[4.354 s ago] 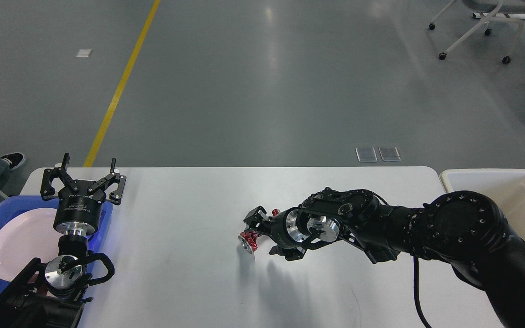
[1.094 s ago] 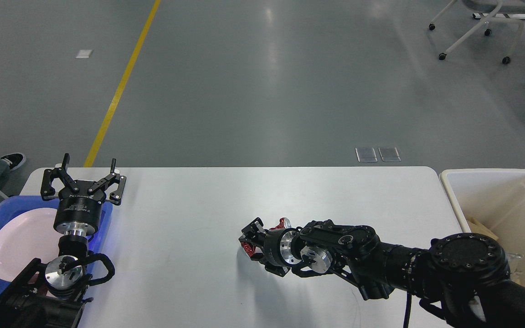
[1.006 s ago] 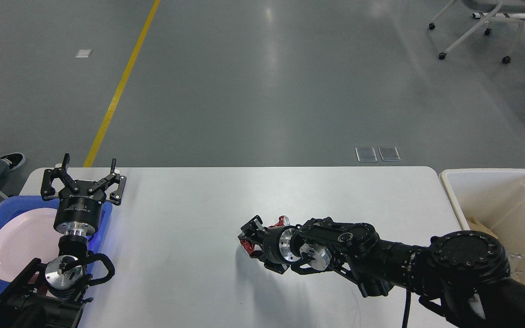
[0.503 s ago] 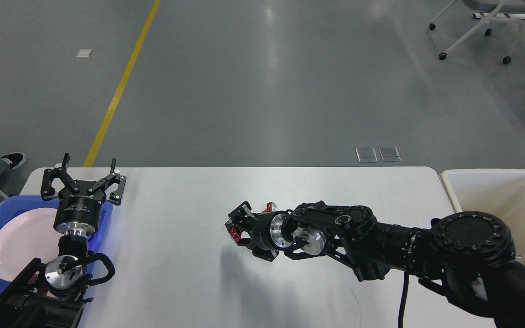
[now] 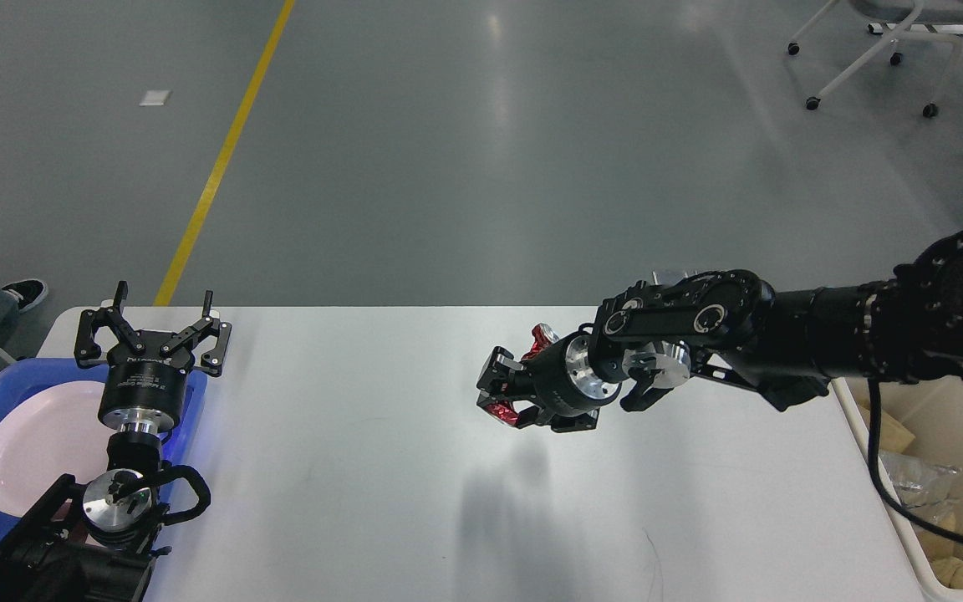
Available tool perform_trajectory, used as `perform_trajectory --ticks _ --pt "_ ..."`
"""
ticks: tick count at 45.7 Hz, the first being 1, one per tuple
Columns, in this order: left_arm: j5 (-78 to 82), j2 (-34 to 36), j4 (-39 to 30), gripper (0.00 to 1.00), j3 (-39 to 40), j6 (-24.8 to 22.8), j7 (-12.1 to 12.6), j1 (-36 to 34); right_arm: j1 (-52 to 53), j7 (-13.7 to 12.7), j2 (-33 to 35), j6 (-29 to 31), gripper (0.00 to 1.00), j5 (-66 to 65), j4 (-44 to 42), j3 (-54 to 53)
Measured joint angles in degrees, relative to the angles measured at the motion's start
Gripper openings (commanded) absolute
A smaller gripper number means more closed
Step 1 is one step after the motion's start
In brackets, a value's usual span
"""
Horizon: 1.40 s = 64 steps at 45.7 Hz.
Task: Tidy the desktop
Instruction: 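Lift the red wrapper and carry it over the beige bin, then lower the wrapper into the bin and open the right gripper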
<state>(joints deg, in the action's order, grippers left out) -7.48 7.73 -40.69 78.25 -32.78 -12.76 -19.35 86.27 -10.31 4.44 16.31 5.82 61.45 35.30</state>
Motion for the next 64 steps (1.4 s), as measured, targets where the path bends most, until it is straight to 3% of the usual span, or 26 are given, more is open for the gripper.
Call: perform_trajectory --ticks 18,32,47,56,64 --pt "0.00 0.00 0.00 0.96 0.05 0.00 0.01 -0.08 28.26 -0.16 5.97 8.87 0.00 0.16 17.77 16.25" --pt "0.02 0.00 0.00 0.96 0.06 0.00 0.01 -0.08 41.02 -0.39 8.00 13.48 0.00 -0.52 26.46 24.53" --pt "0.02 0.00 0.00 0.96 0.05 0.00 0.01 -0.08 41.25 -0.46 10.27 11.37 0.00 -0.34 28.22 32.01" --pt "0.07 0.00 0.00 0.96 -0.02 0.00 0.01 -0.01 33.87 -0.36 18.40 3.89 0.00 -1.65 24.63 39.56" --pt "0.07 0.00 0.00 0.96 -0.02 0.00 0.00 0.02 22.44 -0.31 27.61 1.84 0.00 -8.44 15.24 39.93"
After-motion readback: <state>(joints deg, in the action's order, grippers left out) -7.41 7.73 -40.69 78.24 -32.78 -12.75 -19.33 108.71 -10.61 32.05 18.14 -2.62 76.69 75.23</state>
